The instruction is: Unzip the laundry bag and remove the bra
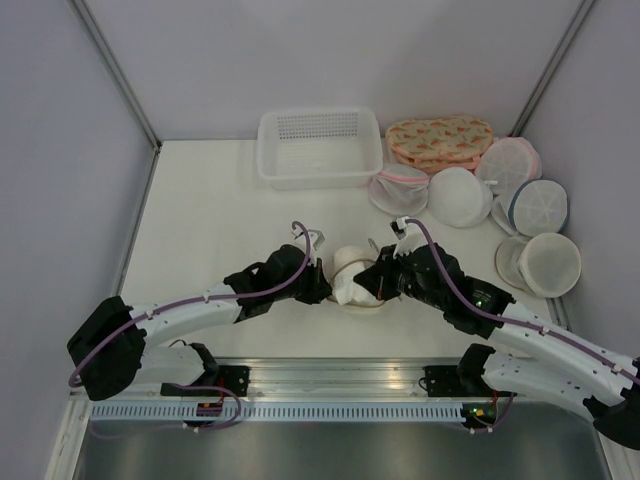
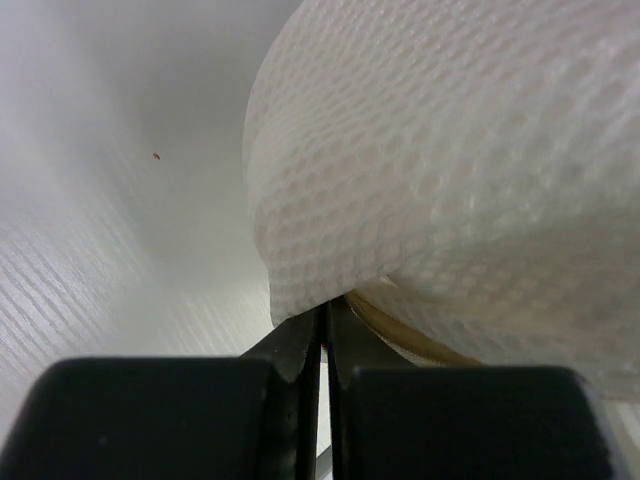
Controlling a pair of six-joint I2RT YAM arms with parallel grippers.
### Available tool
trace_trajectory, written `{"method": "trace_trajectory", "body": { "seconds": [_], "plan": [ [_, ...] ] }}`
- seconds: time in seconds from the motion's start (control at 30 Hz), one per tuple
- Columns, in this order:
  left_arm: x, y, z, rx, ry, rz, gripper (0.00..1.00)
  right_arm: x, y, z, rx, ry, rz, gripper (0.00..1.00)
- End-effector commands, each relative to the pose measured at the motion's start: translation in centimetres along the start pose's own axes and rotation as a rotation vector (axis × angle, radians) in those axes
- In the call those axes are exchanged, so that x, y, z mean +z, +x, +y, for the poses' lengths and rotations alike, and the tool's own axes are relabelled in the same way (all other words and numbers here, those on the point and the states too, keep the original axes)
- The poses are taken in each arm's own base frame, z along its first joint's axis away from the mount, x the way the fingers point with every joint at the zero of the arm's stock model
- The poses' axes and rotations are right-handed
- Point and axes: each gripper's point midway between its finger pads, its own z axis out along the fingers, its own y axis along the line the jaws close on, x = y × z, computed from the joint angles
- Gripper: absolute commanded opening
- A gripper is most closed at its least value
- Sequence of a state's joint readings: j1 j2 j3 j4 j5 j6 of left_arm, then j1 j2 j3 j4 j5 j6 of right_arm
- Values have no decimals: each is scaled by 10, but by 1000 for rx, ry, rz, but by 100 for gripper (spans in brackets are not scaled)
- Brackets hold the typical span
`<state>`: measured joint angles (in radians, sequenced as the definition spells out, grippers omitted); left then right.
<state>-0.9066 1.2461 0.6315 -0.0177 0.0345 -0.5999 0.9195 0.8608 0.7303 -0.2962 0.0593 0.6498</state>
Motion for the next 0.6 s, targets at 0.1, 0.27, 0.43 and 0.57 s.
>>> {"method": "trace_trajectory", "body": {
  "seconds": [0.1, 0.27, 0.43, 0.57],
  "plan": [
    [-4, -8, -2, -26, -4, -39, 2, 3, 19, 42, 67, -248, 150, 0],
    [-7, -12, 4, -29, -40, -65, 2, -1, 53, 63, 35, -427, 332, 0],
    [-7, -11, 6, -30, -46, -67, 2, -19, 57, 81, -3, -566, 360, 0],
    [-7, -10, 7, -32, -49, -65, 2, -38, 36, 96, -32, -645, 261, 0]
  ]
}}
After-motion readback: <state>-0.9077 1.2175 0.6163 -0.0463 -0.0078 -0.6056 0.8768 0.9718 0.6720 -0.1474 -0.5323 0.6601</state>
